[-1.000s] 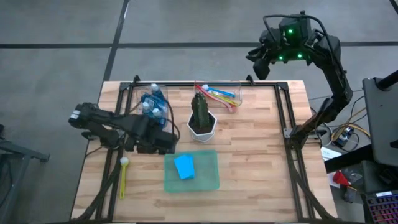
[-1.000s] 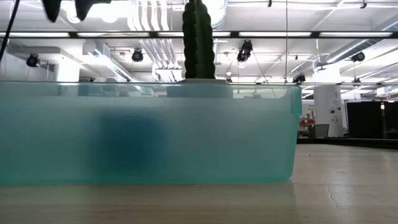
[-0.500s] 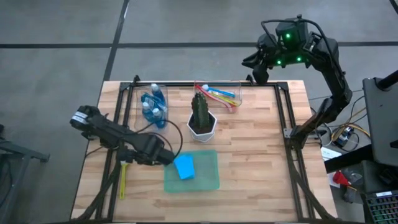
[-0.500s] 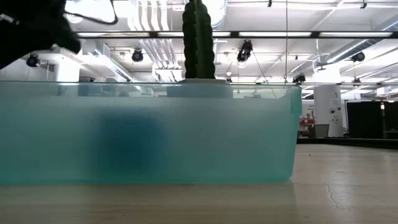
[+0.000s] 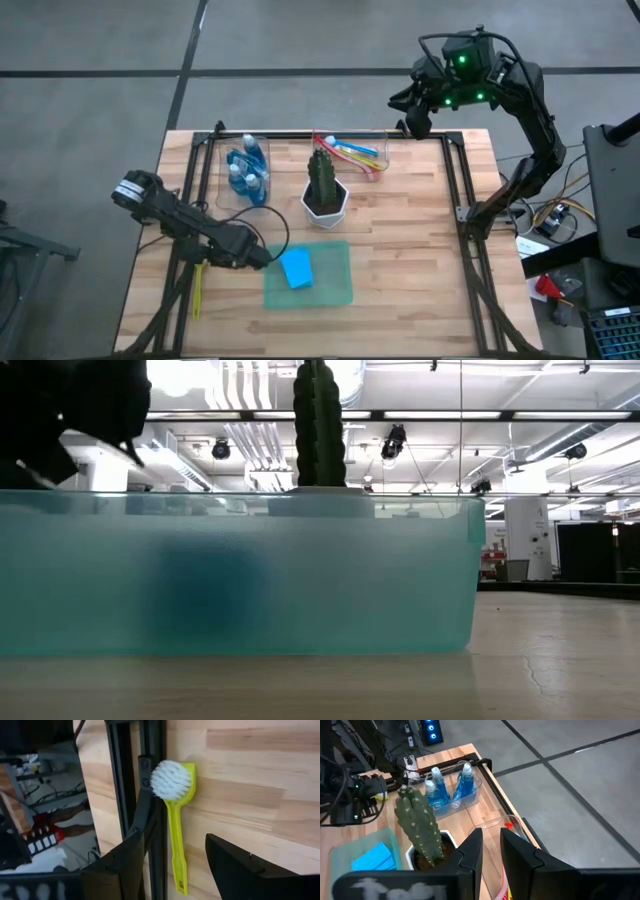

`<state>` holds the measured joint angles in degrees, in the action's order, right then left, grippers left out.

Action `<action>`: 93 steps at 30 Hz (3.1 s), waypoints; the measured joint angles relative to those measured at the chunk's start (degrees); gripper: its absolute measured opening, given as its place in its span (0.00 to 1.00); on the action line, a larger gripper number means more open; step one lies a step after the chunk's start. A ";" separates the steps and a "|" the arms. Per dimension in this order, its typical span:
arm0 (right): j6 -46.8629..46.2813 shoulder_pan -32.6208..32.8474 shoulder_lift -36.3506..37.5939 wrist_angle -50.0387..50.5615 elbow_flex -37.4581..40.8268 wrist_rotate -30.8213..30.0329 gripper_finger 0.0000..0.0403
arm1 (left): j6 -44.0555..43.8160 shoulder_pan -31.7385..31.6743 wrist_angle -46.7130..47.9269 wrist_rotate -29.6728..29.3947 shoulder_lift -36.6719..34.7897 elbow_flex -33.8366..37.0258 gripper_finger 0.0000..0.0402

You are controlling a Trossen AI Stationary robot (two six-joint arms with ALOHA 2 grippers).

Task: Pick & Place Kitchen Sink Supplies
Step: Put the green dish brush into the right transparent bin

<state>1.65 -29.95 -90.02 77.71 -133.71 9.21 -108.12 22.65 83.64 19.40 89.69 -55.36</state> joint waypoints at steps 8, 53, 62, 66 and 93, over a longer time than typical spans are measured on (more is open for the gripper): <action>-0.16 0.00 0.00 0.11 0.00 0.00 0.13 | -0.58 0.32 -9.35 4.55 -0.02 7.18 0.51; 0.42 0.93 -0.11 0.11 0.00 0.00 0.16 | -3.96 0.73 -31.63 12.22 -3.66 19.61 0.09; 0.68 1.22 -0.11 0.07 0.00 -0.02 0.14 | -4.67 0.77 -29.66 4.93 -9.63 14.68 0.11; 0.93 1.22 -0.11 0.07 0.00 0.00 0.13 | -5.44 0.78 -29.09 -5.37 -12.89 10.44 0.09; -11.55 1.22 -0.06 -1.58 0.00 23.13 0.10 | 28.93 0.71 -21.53 -61.06 -21.31 -32.06 0.09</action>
<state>-9.90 -28.73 -90.08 76.13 -133.71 32.34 -79.19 23.36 62.11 -41.66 68.38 -87.42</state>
